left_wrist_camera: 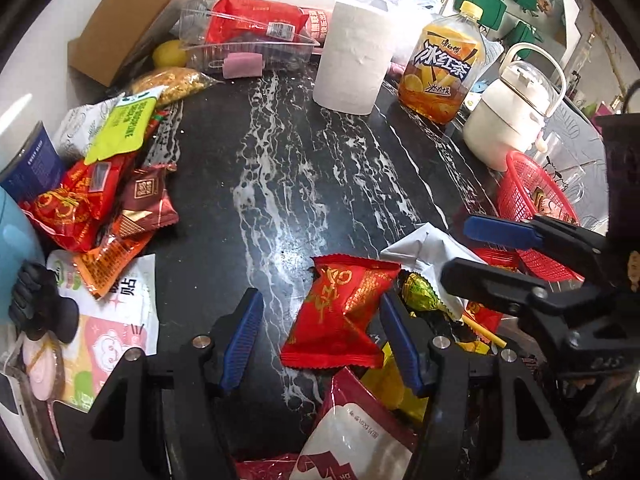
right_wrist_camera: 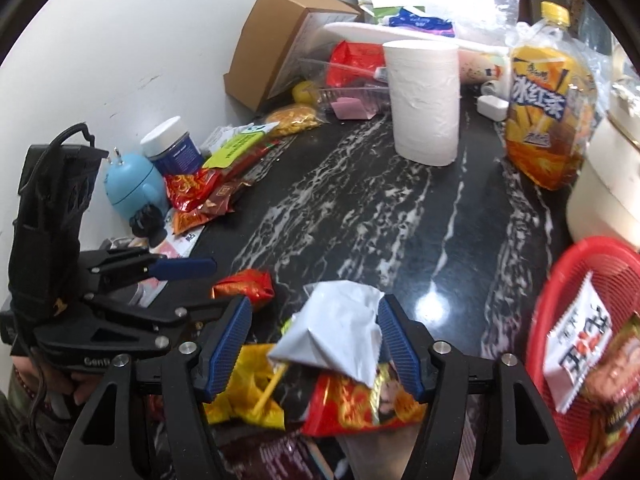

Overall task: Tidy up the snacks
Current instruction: 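Grasp the red candy packet with the left gripper while the right gripper grasps a white packet, then carry both held packets over the red basket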

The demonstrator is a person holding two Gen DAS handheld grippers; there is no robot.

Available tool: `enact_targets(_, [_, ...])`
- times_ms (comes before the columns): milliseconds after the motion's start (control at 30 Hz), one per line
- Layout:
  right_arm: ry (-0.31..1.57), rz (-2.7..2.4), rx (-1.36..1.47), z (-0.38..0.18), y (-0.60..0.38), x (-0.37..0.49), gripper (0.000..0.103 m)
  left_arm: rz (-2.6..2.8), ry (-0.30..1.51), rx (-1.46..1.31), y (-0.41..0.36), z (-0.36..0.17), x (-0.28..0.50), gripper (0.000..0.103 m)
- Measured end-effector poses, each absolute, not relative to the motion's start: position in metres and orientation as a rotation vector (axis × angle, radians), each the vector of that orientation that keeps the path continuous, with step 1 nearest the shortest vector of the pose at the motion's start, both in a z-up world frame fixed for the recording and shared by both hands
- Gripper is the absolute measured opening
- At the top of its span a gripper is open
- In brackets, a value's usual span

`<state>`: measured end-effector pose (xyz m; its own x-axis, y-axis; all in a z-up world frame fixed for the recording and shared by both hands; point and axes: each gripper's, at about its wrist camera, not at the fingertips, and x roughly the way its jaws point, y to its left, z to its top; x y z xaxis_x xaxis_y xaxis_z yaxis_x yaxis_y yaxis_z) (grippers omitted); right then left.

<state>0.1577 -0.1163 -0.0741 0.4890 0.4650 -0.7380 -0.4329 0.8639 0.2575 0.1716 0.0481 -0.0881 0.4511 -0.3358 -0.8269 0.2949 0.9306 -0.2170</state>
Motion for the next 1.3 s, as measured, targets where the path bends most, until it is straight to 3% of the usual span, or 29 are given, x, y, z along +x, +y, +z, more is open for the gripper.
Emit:
enact_targets(133, [0.952, 0.541, 0.045, -0.084, -0.116, 0.163, 0.060, -0.390, 1.053, -0.051, 0.048, -0.095, 0.177, 0.060])
enact_targets(200, [0.956, 0.534, 0.037, -0.089, -0.116, 0.163, 0.049, -0.382, 1.050, -0.040, 0.046, -0.097, 0.179, 0.060])
enact_targets(300, [0.952, 0.546, 0.044, -0.090, -0.118, 0.164, 0.048, -0.374, 1.038, 0.000, 0.039, -0.098, 0.180, 0.058])
enact_targets(333, [0.951, 0.549, 0.043, -0.091, -0.118, 0.164, 0.048, -0.376, 1.030, 0.007, 0.039, -0.098, 0.180, 0.040])
enact_targets(367, [0.950, 0.553, 0.044, -0.091, -0.118, 0.164, 0.048, -0.369, 1.024, 0.013, 0.037, -0.098, 0.180, 0.034])
enact_targets(467, [0.952, 0.555, 0.047, -0.093, -0.121, 0.164, 0.049, -0.346, 1.019, 0.039, 0.033, -0.097, 0.182, 0.034])
enact_targets(567, [0.987, 0.537, 0.058, -0.097, -0.123, 0.168, 0.059, -0.331, 1.023, 0.046, 0.031, -0.096, 0.181, 0.034])
enact_targets(667, [1.011, 0.542, 0.094, -0.101, -0.128, 0.170, 0.061, -0.308, 1.034, 0.019, 0.032, -0.096, 0.178, 0.034])
enact_targets(800, [0.993, 0.581, 0.087, -0.097, -0.124, 0.165, 0.039, -0.298, 1.035, -0.028, 0.036, -0.090, 0.167, 0.033])
enact_targets(1300, [0.859, 0.614, 0.078, -0.054, -0.126, 0.114, 0.037, -0.314, 0.940, -0.093, 0.034, -0.053, 0.123, 0.033])
